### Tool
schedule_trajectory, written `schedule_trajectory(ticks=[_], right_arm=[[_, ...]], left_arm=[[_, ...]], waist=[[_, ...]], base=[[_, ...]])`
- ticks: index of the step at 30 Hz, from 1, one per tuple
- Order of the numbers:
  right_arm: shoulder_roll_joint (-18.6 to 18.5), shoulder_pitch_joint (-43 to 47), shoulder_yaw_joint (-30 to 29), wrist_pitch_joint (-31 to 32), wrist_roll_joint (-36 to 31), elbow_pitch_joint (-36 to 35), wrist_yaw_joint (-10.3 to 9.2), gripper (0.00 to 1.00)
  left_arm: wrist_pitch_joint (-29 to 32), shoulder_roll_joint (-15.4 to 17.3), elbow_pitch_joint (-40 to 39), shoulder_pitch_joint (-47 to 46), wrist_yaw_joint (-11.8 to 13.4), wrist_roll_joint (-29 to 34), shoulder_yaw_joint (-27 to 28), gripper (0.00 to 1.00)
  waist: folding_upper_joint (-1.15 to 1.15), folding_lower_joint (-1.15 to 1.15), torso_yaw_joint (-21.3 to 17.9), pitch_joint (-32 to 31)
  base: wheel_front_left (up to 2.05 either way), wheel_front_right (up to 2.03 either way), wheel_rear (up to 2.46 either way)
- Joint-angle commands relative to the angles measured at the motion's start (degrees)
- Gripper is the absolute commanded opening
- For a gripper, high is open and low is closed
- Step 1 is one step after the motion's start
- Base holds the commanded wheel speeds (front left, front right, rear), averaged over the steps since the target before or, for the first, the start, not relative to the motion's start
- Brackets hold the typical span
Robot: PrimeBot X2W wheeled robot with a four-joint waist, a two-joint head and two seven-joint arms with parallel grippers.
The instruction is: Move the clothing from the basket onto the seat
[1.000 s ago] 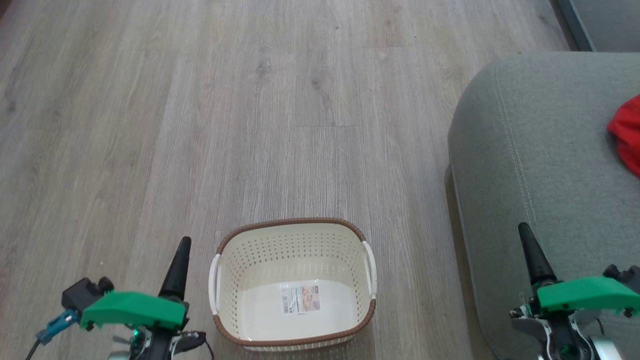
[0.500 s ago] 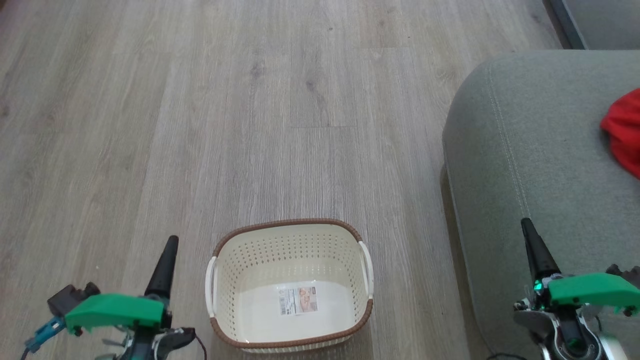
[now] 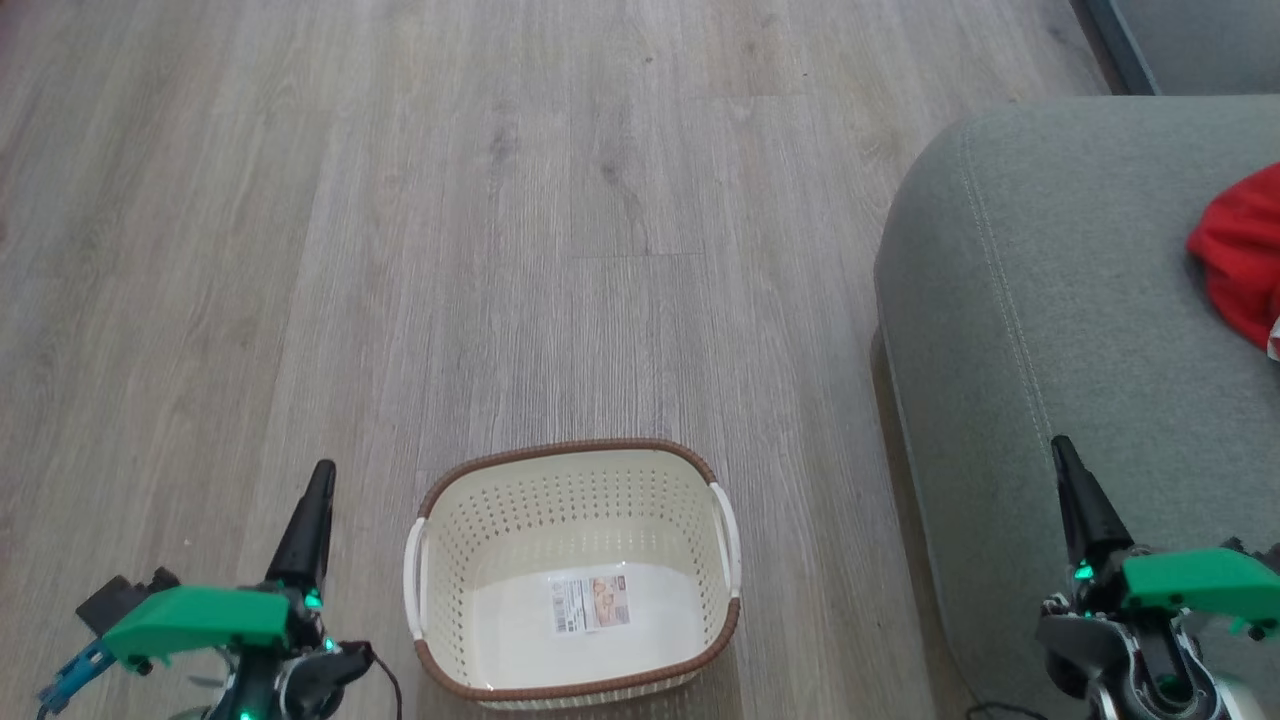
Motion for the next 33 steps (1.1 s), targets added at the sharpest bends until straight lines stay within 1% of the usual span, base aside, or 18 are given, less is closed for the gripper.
schedule_trajectory(ticks=[1, 8, 33], right_arm=[[0.05, -3.56, 0.69, 0.57, 1.17, -1.6, 0.0, 0.0], [0.25, -3.92, 0.01, 1.77, 4.8, -1.33, 0.0, 0.0], [0.47, -3.95, -0.3, 2.02, 4.54, -1.32, 0.0, 0.0]], left_arm=[[0.49, 0.78, -1.58, -3.22, -0.51, -1.2, 2.44, 0.0], [1.71, 0.74, -1.11, -3.51, -1.27, -5.34, 3.8, 0.0], [2.23, 0.28, -1.07, -3.55, -1.27, -4.81, 4.44, 0.0]], waist=[[0.0, 0.0, -0.04, -0.01], [0.0, 0.0, -0.46, -0.07], [0.0, 0.0, -0.46, -0.07]], base=[[0.0, 0.0, 0.0], [0.0, 0.0, 0.0], [0.0, 0.0, 0.0]])
